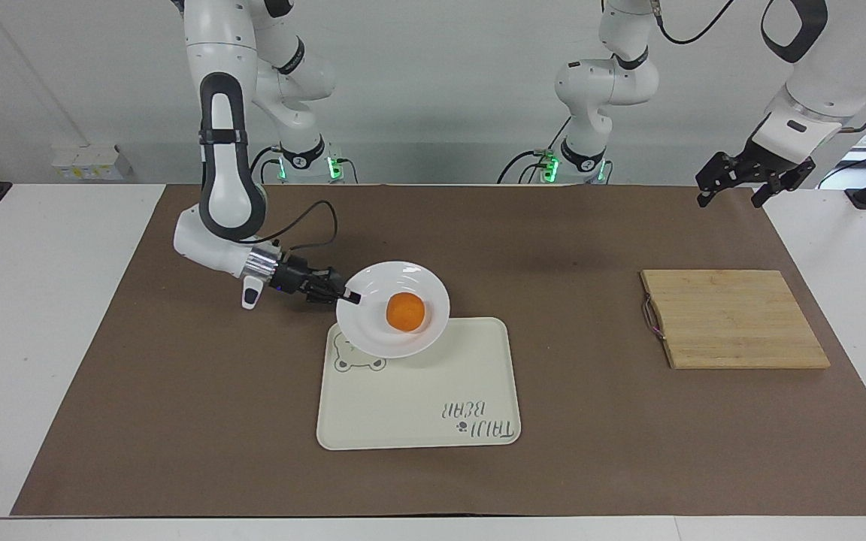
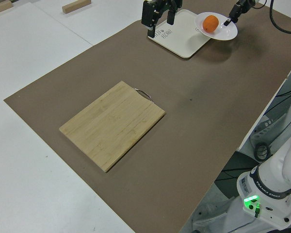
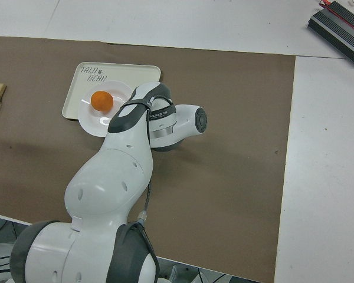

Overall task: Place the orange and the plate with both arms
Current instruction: 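Push the plate with the right gripper onto the bear tray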

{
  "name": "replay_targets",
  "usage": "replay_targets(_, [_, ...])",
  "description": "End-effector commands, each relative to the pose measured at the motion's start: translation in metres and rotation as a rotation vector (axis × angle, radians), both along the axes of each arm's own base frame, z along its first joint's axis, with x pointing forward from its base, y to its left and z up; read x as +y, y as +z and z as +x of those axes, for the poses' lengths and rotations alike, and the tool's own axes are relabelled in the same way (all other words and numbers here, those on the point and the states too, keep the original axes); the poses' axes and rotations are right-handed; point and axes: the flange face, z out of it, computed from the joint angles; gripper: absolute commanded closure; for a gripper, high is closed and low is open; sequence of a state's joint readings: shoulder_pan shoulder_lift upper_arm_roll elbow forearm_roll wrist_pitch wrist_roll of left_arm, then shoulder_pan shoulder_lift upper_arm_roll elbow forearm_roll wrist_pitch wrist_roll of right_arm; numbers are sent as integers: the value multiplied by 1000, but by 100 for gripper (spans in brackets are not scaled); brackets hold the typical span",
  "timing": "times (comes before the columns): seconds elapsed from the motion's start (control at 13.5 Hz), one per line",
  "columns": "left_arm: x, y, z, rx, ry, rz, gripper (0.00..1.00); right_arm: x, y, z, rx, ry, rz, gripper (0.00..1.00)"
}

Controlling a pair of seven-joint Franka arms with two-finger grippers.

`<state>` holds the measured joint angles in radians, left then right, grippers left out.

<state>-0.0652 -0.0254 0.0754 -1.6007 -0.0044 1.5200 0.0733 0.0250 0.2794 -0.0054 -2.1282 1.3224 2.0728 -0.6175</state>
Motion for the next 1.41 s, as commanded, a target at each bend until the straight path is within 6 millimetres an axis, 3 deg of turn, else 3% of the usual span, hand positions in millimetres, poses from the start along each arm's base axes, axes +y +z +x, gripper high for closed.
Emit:
replay_targets(0.0, [1,5,-4,-6,9,15,0,3,16,46,49,-49,-12,100])
replay_targets(0.22, [1,5,-4,-5,9,15,0,6,14,61,55,-89,-88,100])
replay_targets(0.37, [1,6,-4,-6,10,15,0,28,18,74,77,-111,-93,100])
replay_targets(0.52, [1,5,-4,-5,9,15,0,50,18,73,77,-93,-104,100])
replay_targets(0.67, [1,5,-4,-5,9,15,0,53,-11,71,71,-70,-108,100])
replay_targets(1.04, [1,5,-4,-6,9,15,0,71,-17,67,55,-46,-101,100])
replay_targets(1.34, [1,6,-4,-6,10,15,0,68,-20,66,53,-61,-117,100])
